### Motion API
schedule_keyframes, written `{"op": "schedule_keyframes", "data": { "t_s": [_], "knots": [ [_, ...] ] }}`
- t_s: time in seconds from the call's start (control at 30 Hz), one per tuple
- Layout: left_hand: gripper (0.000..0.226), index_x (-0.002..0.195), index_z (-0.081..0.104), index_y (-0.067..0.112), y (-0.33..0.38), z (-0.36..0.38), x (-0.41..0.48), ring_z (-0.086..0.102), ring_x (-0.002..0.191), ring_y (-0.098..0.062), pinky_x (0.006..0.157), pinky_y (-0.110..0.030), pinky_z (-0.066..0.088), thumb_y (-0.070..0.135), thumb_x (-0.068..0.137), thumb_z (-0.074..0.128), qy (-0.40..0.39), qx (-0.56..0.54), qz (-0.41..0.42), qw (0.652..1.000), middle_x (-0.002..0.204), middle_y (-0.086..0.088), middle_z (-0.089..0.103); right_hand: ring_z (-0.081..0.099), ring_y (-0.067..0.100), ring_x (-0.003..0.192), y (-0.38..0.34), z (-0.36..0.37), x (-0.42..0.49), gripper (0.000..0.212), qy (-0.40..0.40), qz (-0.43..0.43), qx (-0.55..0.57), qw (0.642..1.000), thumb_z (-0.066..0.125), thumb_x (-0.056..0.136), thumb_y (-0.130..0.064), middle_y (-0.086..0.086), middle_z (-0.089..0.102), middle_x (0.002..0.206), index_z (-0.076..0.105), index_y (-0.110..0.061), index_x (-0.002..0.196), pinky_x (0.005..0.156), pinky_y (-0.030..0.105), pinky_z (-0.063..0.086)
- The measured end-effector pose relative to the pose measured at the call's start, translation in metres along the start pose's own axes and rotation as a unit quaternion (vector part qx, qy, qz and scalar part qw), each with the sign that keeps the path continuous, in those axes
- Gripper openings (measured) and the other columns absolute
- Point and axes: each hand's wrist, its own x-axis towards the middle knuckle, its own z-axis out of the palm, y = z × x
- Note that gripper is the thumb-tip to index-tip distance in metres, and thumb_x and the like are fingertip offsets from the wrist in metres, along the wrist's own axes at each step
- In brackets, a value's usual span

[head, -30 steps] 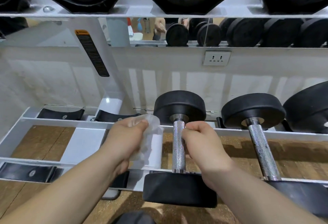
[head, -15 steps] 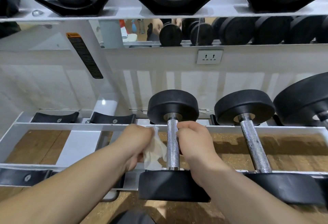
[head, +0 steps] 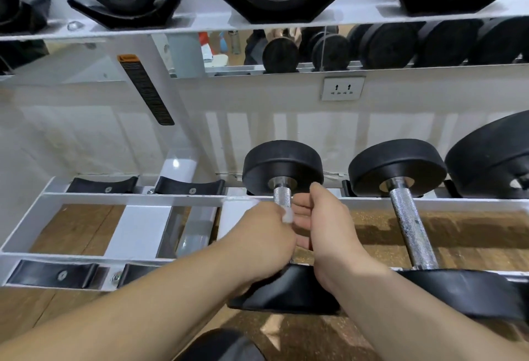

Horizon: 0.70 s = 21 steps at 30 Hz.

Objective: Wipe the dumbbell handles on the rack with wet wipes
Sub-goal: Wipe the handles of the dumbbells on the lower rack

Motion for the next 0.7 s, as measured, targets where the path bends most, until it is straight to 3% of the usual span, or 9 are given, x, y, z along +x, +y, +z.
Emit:
{"op": "schedule_keyframes", "data": {
  "t_s": [0.07,0.2,0.27,0.37,0.43,0.47,0.6,0.7],
  "knots": [
    [0.027,0.097,0.073,0.009,-0.001,-0.003,-0.002,0.072,0.093,-0.026,0.086,-0.037,0.06,0.02,0.102,0.048,-0.001,0.041,-0.007,0.999,0.096,-0.008,0.077,0.074,0.024,0.086,0.0,0.0,0.0,0.039,-0.013,-0.002,-0.005,1.0,0.05,0.097,-0.04,0.008,0.081,0.091,0.077,-0.012,0.094,0.089,0.045,0.058],
    [0.022,0.097,0.069,0.002,0.019,-0.006,0.029,0.067,0.078,-0.029,0.072,-0.033,0.054,0.008,0.095,0.048,0.081,-0.078,-0.028,0.993,0.095,-0.022,0.074,0.072,0.021,0.083,-0.002,-0.001,-0.003,0.041,-0.008,0.011,-0.001,1.0,0.047,0.103,-0.039,0.009,0.08,0.089,0.077,-0.013,0.097,0.093,0.051,0.058],
    [0.021,0.094,0.067,0.002,0.023,-0.003,0.03,0.069,0.081,-0.034,0.072,-0.037,0.055,0.009,0.092,0.048,0.094,-0.09,-0.013,0.991,0.095,-0.024,0.073,0.074,0.022,0.093,-0.005,-0.003,-0.006,0.044,-0.009,0.029,0.004,1.0,0.042,0.107,-0.039,0.009,0.08,0.093,0.075,-0.01,0.103,0.096,0.049,0.056],
    [0.024,0.085,0.068,0.008,0.003,0.0,0.012,0.072,0.083,-0.034,0.079,-0.041,0.063,0.019,0.086,0.047,0.04,-0.018,-0.018,0.999,0.085,-0.011,0.074,0.074,0.023,0.098,-0.009,-0.005,-0.004,0.046,-0.017,0.044,0.012,0.999,0.039,0.108,-0.038,0.011,0.08,0.098,0.073,-0.007,0.107,0.089,0.039,0.057],
    [0.028,0.085,0.069,0.006,-0.006,-0.005,0.001,0.063,0.068,-0.021,0.065,-0.024,0.055,0.022,0.098,0.051,-0.016,0.012,-0.04,0.999,0.075,-0.002,0.07,0.075,0.023,0.097,-0.007,-0.006,-0.001,0.045,-0.024,0.047,0.01,0.999,0.041,0.108,-0.038,0.011,0.08,0.099,0.073,-0.006,0.109,0.087,0.037,0.057],
    [0.029,0.084,0.069,0.006,-0.006,-0.007,0.0,0.058,0.064,-0.019,0.061,-0.022,0.049,0.022,0.1,0.052,-0.028,-0.004,-0.049,0.998,0.072,-0.002,0.066,0.074,0.023,0.098,-0.006,-0.007,-0.001,0.045,-0.028,0.045,0.007,0.999,0.041,0.108,-0.038,0.01,0.08,0.1,0.073,-0.006,0.11,0.09,0.038,0.057],
    [0.023,0.08,0.062,0.009,0.018,-0.009,0.031,0.057,0.068,-0.026,0.061,-0.029,0.045,0.012,0.099,0.048,0.073,-0.087,-0.031,0.993,0.08,-0.012,0.063,0.075,0.022,0.095,-0.007,-0.009,-0.002,0.049,-0.026,0.035,0.007,0.999,0.039,0.109,-0.041,0.008,0.08,0.094,0.074,-0.006,0.108,0.084,0.038,0.059],
    [0.023,0.094,0.071,0.007,0.019,-0.001,0.04,0.07,0.086,-0.034,0.077,-0.043,0.059,0.015,0.093,0.05,0.102,-0.072,-0.015,0.992,0.092,-0.015,0.074,0.074,0.02,0.088,-0.007,-0.01,-0.002,0.053,-0.026,0.037,0.01,0.999,0.037,0.109,-0.043,0.005,0.079,0.081,0.074,-0.006,0.105,0.081,0.038,0.058]
  ]
}}
